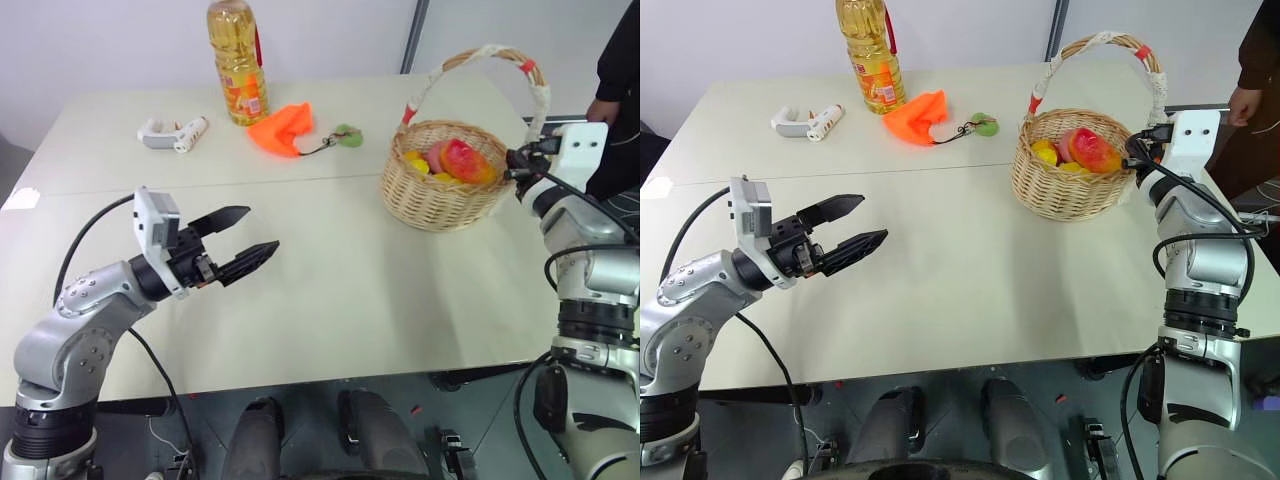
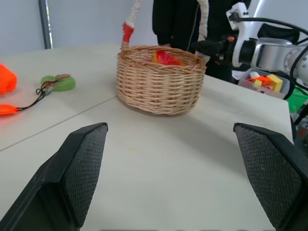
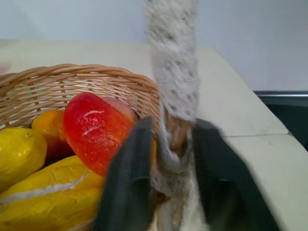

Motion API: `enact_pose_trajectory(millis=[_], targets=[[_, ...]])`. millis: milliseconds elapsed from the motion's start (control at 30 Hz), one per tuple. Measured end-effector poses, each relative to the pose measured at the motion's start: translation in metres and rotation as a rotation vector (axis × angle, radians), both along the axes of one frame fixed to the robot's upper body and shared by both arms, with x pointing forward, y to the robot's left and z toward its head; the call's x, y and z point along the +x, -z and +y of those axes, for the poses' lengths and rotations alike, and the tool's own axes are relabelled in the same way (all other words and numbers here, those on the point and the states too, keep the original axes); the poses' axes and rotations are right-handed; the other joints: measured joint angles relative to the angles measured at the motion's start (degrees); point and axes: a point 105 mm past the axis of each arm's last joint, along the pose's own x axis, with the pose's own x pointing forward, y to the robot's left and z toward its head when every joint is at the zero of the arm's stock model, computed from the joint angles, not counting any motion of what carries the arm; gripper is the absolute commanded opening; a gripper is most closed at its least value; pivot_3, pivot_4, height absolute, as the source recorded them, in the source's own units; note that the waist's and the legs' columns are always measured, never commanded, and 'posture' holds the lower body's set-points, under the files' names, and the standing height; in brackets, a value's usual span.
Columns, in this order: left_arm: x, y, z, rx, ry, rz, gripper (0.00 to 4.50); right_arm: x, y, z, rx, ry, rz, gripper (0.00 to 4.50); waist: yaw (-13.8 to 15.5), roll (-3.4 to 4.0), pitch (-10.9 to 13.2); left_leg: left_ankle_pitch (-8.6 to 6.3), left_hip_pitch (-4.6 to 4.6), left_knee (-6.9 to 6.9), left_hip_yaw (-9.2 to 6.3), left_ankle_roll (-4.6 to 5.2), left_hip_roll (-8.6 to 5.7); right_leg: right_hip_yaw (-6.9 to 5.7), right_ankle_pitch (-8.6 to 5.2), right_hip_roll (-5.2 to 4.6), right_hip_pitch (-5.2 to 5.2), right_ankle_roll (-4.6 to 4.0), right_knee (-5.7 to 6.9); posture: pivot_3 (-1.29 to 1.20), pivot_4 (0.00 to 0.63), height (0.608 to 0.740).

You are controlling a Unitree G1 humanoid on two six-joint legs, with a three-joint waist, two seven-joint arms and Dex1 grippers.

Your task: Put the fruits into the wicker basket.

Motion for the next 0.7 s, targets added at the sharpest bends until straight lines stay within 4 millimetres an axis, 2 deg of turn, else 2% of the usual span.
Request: enact_pose_trajectory(millis=[33, 100, 167, 367, 433, 533, 600, 700], targets=[[0.000, 0.001, 0.001, 0.002, -0.008, 0.002, 4.50, -0.001, 0.000, 0.001, -0.004, -0.004, -0.003, 2.96, 0.0, 0.00, 0.0, 0.00, 0.00, 0.00, 0.00, 0.00, 0.00, 0.00, 0.00, -0.01, 0.00, 0.00, -0.01, 0.00, 0.150, 0.740], [0.001, 0.005, 0.004, 0.008, -0.034, 0.013, 4.50, -0.008, 0.001, 0.000, -0.027, -0.012, -0.007, 2.96, 0.1, 0.00, 0.0, 0.00, -0.02, 0.01, 0.01, 0.00, -0.01, 0.00, -0.01, -0.02, 0.01, 0.01, -0.03, 0.00, 0.150, 0.740], [0.004, 0.017, 0.016, 0.028, -0.105, 0.051, 4.50, -0.021, 0.005, -0.004, -0.059, -0.026, -0.002, 2.96, 0.3, 0.00, 0.0, -0.01, -0.02, 0.01, 0.01, 0.01, -0.01, 0.00, -0.05, -0.04, 0.02, 0.07, -0.02, 0.00, 0.150, 0.740], [0.011, 0.049, 0.068, 0.096, -0.361, 0.133, 4.50, -0.055, 0.008, -0.014, -0.049, -0.130, -0.013, 2.96, 0.1, 0.02, 0.0, -0.01, 0.02, 0.03, 0.05, 0.01, 0.00, 0.01, -0.15, -0.05, 0.03, -0.15, -0.04, 0.00, 0.150, 0.740], [0.008, 0.066, 0.085, 0.120, -0.437, 0.174, 4.50, -0.065, 0.014, -0.003, -0.066, -0.227, 0.008, 2.96, -0.1, 0.02, 0.0, -0.03, 0.15, 0.00, 0.06, 0.04, 0.02, 0.03, -0.22, -0.04, 0.13, -0.07, -0.04, 0.00, 0.150, 0.740], [0.004, 0.090, 0.103, 0.145, -0.517, 0.232, 4.50, -0.078, 0.035, 0.035, -0.086, -0.450, 0.080, 2.96, 0.0, 0.02, 0.0, -0.03, 0.15, 0.01, 0.04, 0.04, 0.04, 0.02, -0.25, -0.03, 0.12, -0.05, -0.03, 0.00, 0.150, 0.740], [0.003, 0.093, 0.108, 0.153, -0.556, 0.222, 4.50, -0.086, 0.046, 0.060, -0.091, -0.592, 0.116, 2.96, 0.1, 0.02, 0.0, -0.03, 0.13, 0.06, 0.05, 0.03, 0.04, 0.02, -0.24, -0.08, 0.12, -0.07, -0.03, 0.00, 0.150, 0.740], [0.001, 0.095, 0.114, 0.157, -0.594, 0.197, 4.50, -0.095, 0.058, 0.088, -0.100, -0.742, 0.158, 2.96, 0.3, 0.01, 0.0, -0.03, 0.09, 0.11, 0.07, 0.03, 0.00, 0.02, -0.23, -0.14, 0.14, -0.07, -0.08, 0.00, 0.150, 0.740]])
